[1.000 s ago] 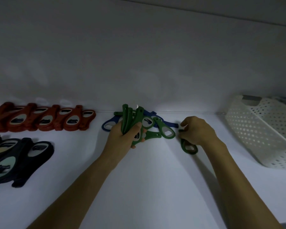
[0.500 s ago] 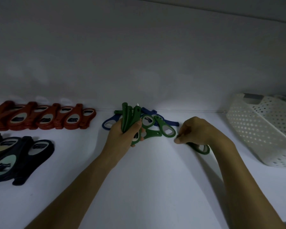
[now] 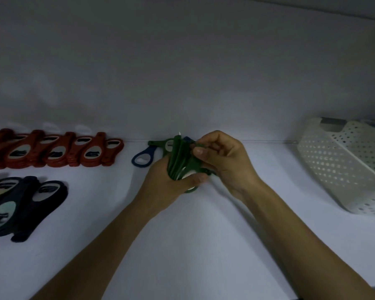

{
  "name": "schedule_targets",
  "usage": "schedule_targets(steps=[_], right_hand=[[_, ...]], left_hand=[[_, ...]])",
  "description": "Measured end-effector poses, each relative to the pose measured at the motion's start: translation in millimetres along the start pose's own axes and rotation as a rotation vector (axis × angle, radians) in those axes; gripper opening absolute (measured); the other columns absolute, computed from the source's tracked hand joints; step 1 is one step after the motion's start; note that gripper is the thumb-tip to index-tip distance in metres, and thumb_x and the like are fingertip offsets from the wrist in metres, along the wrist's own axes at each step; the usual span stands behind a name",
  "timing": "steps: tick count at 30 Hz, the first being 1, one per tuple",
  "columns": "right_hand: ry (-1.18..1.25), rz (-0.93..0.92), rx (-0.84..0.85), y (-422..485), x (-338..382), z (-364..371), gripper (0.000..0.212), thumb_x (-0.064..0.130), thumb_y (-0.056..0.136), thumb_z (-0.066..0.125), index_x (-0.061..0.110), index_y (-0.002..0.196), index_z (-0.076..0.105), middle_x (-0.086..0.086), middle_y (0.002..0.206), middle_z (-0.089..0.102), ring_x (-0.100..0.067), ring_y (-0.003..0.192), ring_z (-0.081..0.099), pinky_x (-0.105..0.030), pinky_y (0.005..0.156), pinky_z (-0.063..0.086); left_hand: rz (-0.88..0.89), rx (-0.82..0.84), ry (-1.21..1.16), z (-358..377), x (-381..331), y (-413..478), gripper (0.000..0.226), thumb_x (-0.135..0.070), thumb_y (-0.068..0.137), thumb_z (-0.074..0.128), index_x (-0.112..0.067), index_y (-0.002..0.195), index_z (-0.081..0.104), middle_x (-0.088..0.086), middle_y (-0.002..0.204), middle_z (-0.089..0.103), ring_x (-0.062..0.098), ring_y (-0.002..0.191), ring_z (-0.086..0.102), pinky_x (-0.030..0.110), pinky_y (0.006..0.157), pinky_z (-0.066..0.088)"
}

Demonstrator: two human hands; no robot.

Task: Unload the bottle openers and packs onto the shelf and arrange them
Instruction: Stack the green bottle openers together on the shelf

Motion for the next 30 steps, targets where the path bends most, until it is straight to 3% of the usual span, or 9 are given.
schedule_targets(steps=[3,5,7,10,15,21,24,26,30], right_hand=[[-0.171,-0.13,-0.129,-0.3,-6.1,7.1,0.021,0.004,0.072,0.076,0.015,0.083,0.062,0.007,0.074,0.068,-0.008,0.068,0.064,-0.022,0.063,0.054],[-0.288,-0.121,-0.228,-1.1,-10.8,8.5,0.042,0.024,0.065,0.082,0.02,0.1,0.058,0.01,0.09,0.063,0.003,0.073,0.06,-0.015,0.065,0.052],[-0.359,-0.005,-0.177,-4.1,-15.4,10.7,0.072,0.047,0.056,0.081,0.031,0.12,0.052,0.016,0.11,0.057,0.008,0.091,0.057,-0.011,0.073,0.05],[-0.489,0.066,0.053,-8.9,-24.9,17.4,0.044,0.05,0.068,0.078,0.031,0.105,0.062,0.013,0.102,0.063,-0.003,0.094,0.061,-0.02,0.08,0.053],[-0.577,0.026,0.059,-9.5,-34.0,21.0,0.053,0.049,0.077,0.072,0.026,0.123,0.06,0.009,0.128,0.056,-0.002,0.117,0.053,-0.027,0.102,0.043],[-0.339,0.062,0.038,-11.4,-31.0,33.5,0.035,0.038,0.08,0.064,0.023,0.111,0.07,0.012,0.114,0.067,-0.002,0.109,0.06,-0.02,0.093,0.048],[-0.14,0.048,-0.042,-8.4,-14.3,41.9,0.016,0.016,0.089,0.061,0.022,0.092,0.075,0.007,0.094,0.074,-0.006,0.095,0.067,-0.014,0.08,0.05],[0.011,0.092,-0.094,-7.2,-1.4,50.4,0.015,0.015,0.087,0.062,0.017,0.091,0.075,-0.002,0.096,0.074,-0.014,0.095,0.069,-0.024,0.085,0.051],[0.25,0.185,-0.06,-15.5,10.1,98.1,0.018,0.021,0.081,0.067,0.017,0.097,0.074,-0.003,0.1,0.074,-0.013,0.098,0.069,-0.033,0.093,0.05]], left_hand=[[-0.014,-0.038,0.022,-0.8,6.2,2.5,0.027,-0.015,0.077,0.076,-0.034,0.091,0.063,-0.014,0.085,0.071,0.005,0.081,0.067,0.021,0.07,0.055],[-0.01,-0.019,0.001,-0.4,7.0,1.6,0.027,-0.014,0.08,0.073,-0.034,0.094,0.064,-0.011,0.089,0.072,0.009,0.084,0.068,0.026,0.073,0.056],[0.02,0.011,-0.017,0.5,4.3,-1.5,0.027,-0.02,0.078,0.073,-0.037,0.097,0.064,-0.012,0.096,0.072,0.008,0.091,0.067,0.023,0.076,0.056],[0.052,0.059,0.079,-0.5,3.6,-3.9,0.029,-0.023,0.075,0.069,-0.039,0.099,0.064,-0.014,0.095,0.071,0.007,0.092,0.066,0.024,0.078,0.055],[0.048,0.08,0.127,1.5,8.2,-4.8,0.032,-0.017,0.073,0.067,-0.039,0.095,0.062,-0.013,0.096,0.069,0.006,0.093,0.065,0.025,0.081,0.054],[0.071,-0.001,0.478,3.2,3.1,-9.3,0.039,-0.027,0.072,0.069,-0.021,0.11,0.062,-0.001,0.104,0.067,0.018,0.1,0.063,0.03,0.084,0.053],[0.013,0.079,0.302,-5.1,-12.3,-19.6,0.03,-0.043,0.076,0.059,-0.043,0.105,0.056,-0.021,0.097,0.067,0.0,0.097,0.063,0.014,0.078,0.051],[-0.043,-0.017,0.083,-17.6,-25.0,-31.3,0.026,-0.053,0.084,0.046,-0.048,0.108,0.054,-0.026,0.101,0.067,-0.003,0.1,0.062,0.013,0.08,0.05],[-0.08,-0.433,-0.374,-31.4,-47.1,-50.3,0.042,-0.052,0.094,0.039,-0.021,0.113,0.06,-0.005,0.104,0.07,0.009,0.095,0.067,0.026,0.08,0.053]])
Point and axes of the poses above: each hand's wrist, its own y-axis towards the middle knuckle, its own z-axis out of the palm, x = y × z, the point moved 2 cm from there along y, towards the middle knuckle
